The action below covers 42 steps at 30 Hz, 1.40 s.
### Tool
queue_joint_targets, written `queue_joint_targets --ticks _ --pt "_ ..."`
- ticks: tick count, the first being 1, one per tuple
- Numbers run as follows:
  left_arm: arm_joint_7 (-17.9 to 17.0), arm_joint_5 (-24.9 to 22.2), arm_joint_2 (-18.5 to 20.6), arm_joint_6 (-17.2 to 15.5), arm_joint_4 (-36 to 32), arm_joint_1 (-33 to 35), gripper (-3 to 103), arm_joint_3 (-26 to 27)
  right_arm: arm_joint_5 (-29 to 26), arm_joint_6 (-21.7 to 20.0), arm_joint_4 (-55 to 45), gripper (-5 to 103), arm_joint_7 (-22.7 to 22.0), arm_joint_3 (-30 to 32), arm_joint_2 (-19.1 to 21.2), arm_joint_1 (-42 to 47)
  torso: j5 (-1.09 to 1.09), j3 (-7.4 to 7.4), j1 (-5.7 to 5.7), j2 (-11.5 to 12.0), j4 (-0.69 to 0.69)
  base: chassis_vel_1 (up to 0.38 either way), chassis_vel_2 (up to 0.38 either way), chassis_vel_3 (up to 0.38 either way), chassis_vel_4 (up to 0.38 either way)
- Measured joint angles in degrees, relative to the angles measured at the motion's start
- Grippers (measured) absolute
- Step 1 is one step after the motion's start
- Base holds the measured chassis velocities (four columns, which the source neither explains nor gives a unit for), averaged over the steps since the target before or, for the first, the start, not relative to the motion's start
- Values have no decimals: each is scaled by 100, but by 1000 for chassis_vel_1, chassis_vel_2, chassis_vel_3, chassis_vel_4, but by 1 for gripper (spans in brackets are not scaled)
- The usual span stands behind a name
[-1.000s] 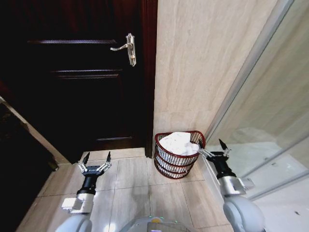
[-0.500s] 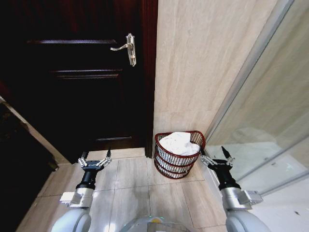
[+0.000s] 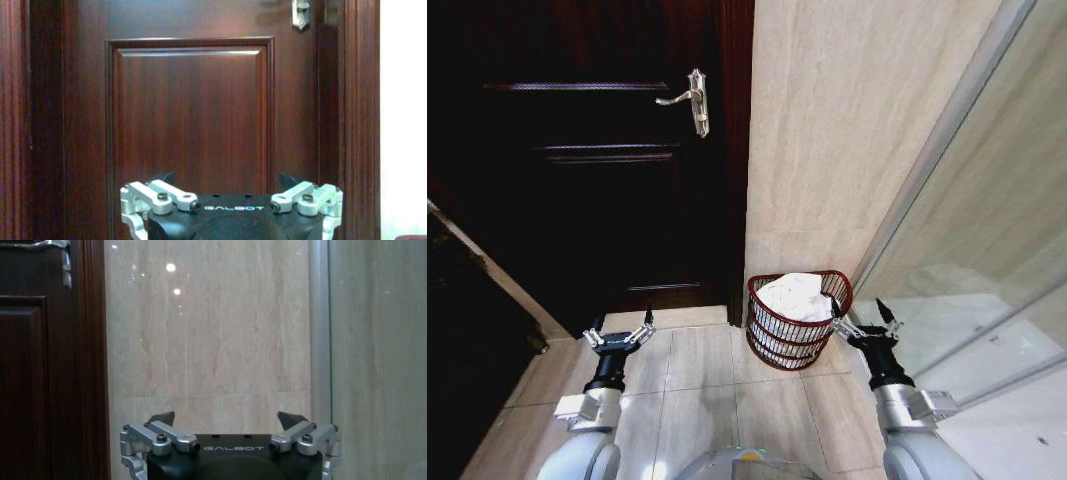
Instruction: Discard the used towel into the hamper.
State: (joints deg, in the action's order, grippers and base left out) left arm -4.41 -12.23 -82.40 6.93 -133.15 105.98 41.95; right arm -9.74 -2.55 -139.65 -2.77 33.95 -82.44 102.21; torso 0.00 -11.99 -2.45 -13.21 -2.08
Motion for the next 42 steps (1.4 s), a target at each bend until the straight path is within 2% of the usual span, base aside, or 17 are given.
queue_joint_targets --ticks 7,22,42 --pt "16 5 28 157 112 11 100 4 -2 -9 -16 100 -56 -2 53 -57 0 -50 -26 -78 0 0 0 0 0" --pt "19 2 28 194 108 1 100 -10 -17 13 -19 100 -73 7 38 -15 0 -153 -66 -223 0 0 0 0 0" --pt "7 27 15 239 156 24 100 -23 -75 69 52 100 -106 29 64 -37 0 -165 -74 -245 0 0 0 0 0"
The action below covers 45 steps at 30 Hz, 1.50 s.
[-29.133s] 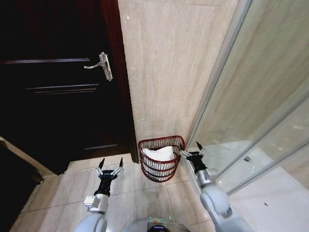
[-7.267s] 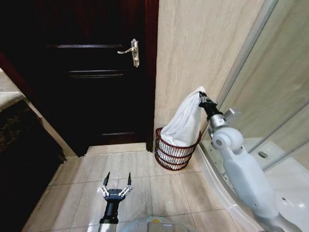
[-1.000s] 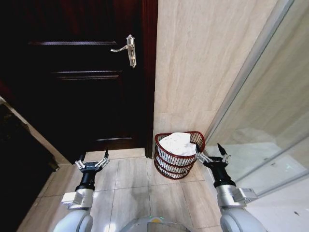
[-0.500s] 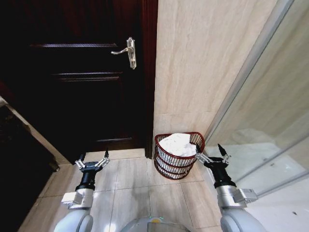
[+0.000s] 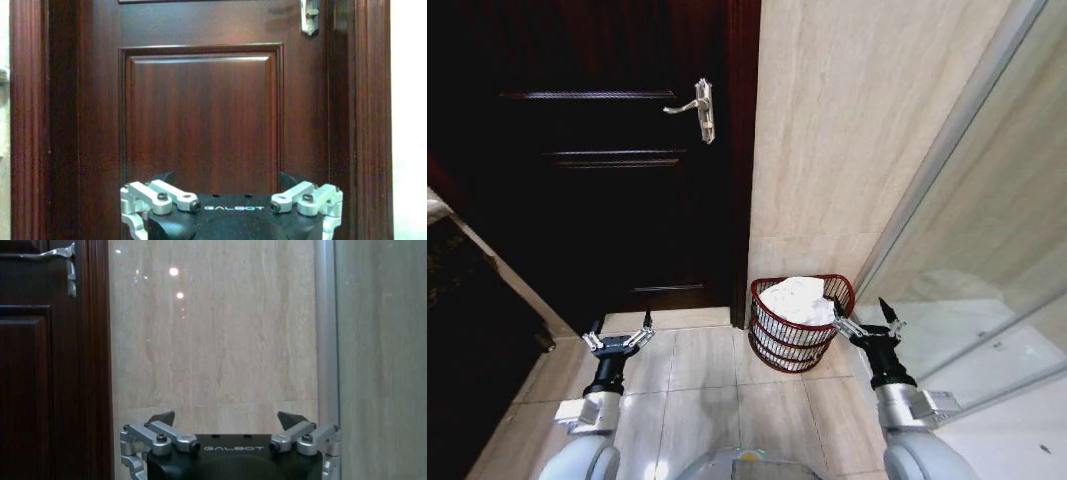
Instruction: Discard the used towel into the hamper.
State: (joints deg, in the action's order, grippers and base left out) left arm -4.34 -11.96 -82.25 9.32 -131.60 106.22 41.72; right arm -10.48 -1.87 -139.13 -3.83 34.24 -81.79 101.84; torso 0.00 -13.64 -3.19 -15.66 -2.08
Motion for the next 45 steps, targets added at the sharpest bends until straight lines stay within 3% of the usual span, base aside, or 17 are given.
queue_joint_targets --ticks 29,45 --pt "15 91 -41 -50 32 -47 100 -73 -107 -11 104 100 -2 33 35 -91 0 4 4 10 0 0 0 0 0" --pt "12 137 -82 -53 -46 -34 100 -105 -154 70 91 100 20 93 23 -16 0 -128 -66 -196 0 0 0 0 0"
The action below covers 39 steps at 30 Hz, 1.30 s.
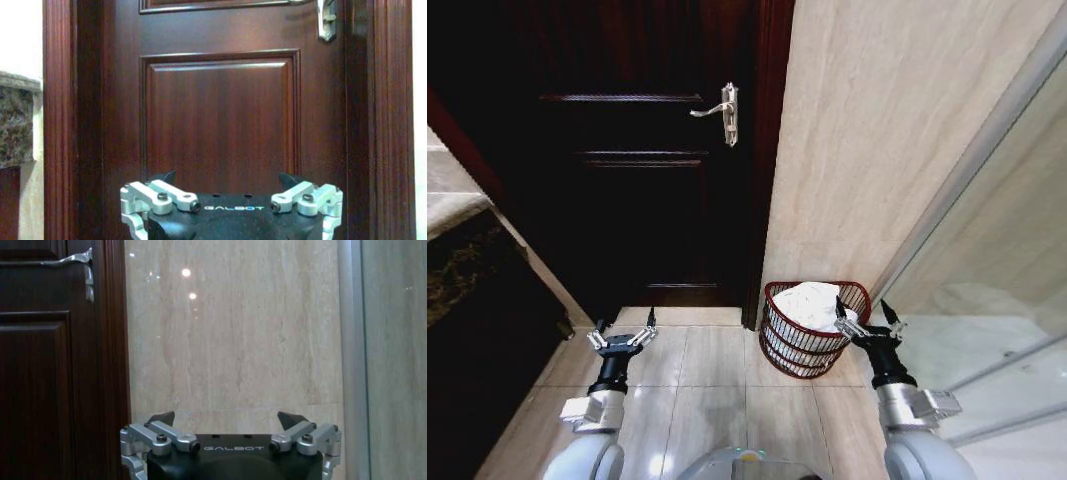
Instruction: Discard the used towel into the hamper.
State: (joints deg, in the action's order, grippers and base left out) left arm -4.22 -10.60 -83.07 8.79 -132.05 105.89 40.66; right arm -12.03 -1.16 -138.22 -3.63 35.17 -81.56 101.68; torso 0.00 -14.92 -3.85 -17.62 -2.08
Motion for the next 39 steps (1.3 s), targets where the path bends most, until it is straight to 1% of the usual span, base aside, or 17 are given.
queue_joint_targets --ticks 39 --pt "-13 72 -11 12 -4 -10 100 14 -44 28 0 100 4 22 3 3 0 -214 -103 -315 0 0 0 0 0"
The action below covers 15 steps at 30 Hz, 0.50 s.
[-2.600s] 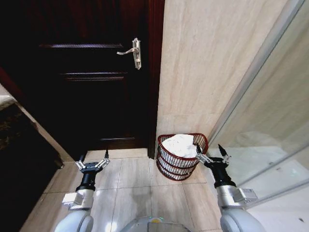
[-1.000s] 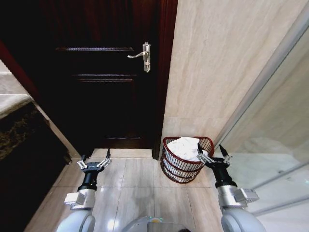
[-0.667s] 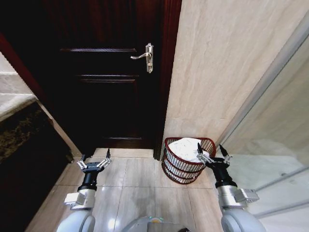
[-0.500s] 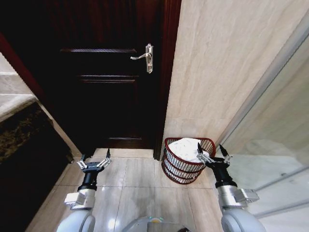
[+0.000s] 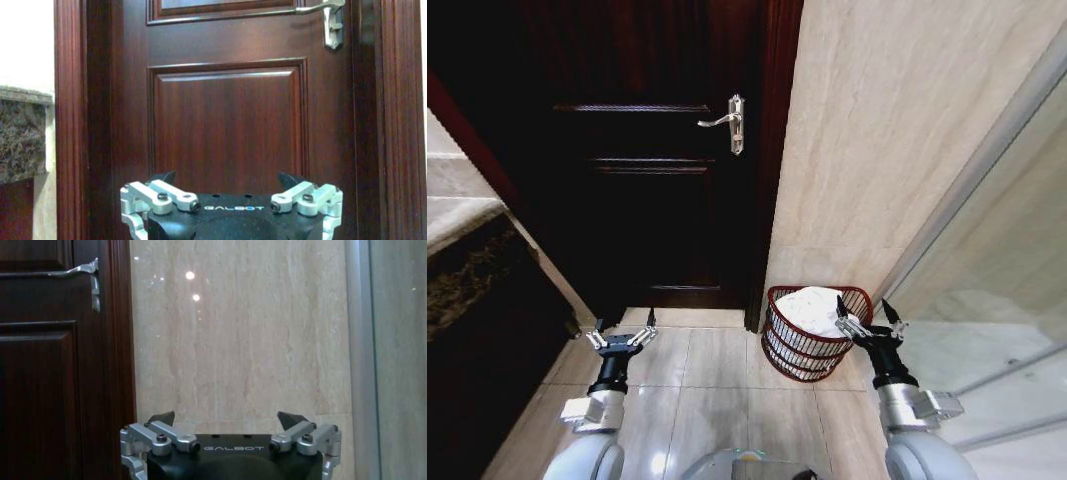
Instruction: Discard the used towel into the hamper.
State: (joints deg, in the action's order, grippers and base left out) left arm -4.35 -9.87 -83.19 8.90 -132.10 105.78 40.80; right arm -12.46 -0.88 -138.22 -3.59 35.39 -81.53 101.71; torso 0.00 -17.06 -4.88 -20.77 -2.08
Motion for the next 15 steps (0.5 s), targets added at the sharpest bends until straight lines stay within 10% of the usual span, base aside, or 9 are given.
queue_joint_targets --ticks 15 --pt "-2 0 5 -10 -28 -13 100 -6 -9 -1 -3 100 -1 -7 -15 6 0 -84 -50 -137 0 0 0 0 0"
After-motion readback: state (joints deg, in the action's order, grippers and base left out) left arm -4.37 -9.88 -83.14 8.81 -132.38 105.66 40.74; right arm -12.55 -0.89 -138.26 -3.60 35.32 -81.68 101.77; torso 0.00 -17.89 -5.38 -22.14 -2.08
